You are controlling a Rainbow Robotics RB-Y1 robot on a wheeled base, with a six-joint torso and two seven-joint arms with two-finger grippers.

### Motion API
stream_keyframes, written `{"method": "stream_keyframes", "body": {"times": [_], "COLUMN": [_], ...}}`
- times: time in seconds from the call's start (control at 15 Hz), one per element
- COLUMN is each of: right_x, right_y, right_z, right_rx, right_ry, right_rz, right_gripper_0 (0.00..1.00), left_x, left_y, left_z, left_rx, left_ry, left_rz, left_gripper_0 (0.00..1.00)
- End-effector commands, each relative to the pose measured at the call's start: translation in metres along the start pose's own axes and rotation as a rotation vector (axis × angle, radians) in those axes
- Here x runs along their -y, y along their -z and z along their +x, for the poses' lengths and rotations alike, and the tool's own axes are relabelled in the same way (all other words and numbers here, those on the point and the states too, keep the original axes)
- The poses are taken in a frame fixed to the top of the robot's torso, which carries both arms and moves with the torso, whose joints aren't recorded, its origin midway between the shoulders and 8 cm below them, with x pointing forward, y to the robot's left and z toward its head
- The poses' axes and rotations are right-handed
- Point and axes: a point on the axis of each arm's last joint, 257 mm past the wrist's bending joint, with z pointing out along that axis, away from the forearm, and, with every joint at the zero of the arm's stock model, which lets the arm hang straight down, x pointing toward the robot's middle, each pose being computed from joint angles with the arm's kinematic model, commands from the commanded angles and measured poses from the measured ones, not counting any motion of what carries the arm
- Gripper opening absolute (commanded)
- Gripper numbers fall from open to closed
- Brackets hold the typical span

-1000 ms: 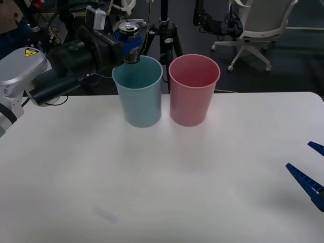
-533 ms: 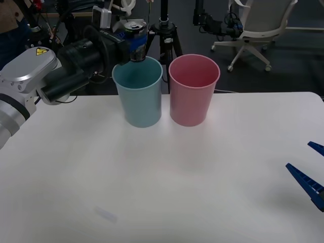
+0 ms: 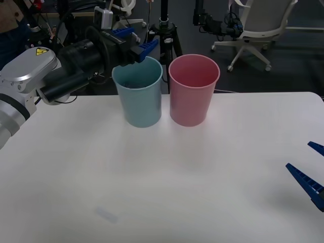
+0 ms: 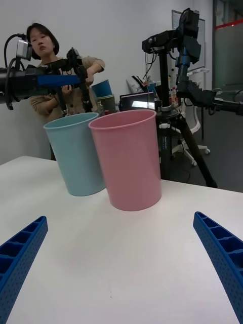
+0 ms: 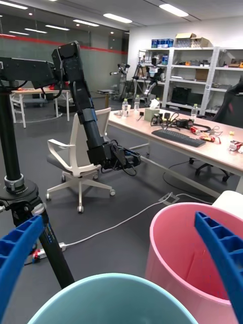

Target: Grasp the object on the table and drop it into the matching bin: aluminum can to the light blue bin, PET bottle to the pink bin.

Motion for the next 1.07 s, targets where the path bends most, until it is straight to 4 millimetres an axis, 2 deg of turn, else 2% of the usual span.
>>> {"method": "stream_keyframes", "body": {"times": [0.07,0.6,0.8,1.07], "right_x": [0.000,0.000,0.000,0.000], "right_y": [0.000,0.000,0.000,0.000], "right_z": [0.000,0.000,0.000,0.000], "right_rx": [0.000,0.000,0.000,0.000], "right_ry": [0.000,0.000,0.000,0.000], "right_rz": [0.000,0.000,0.000,0.000], "right_gripper_0": [1.00,1.00,1.00,1.00], "left_x": [0.002,0.007,0.006,0.002], "left_y": [0.000,0.003,0.024,0.063], "left_z": [0.001,0.000,-0.001,-0.005], "left_rx": [-0.001,-0.004,0.006,0.016], "left_ry": [-0.007,-0.028,-0.018,-0.029], "left_rz": [0.008,0.031,0.045,0.050], "left_gripper_0": [1.00,1.00,1.00,1.00]}}
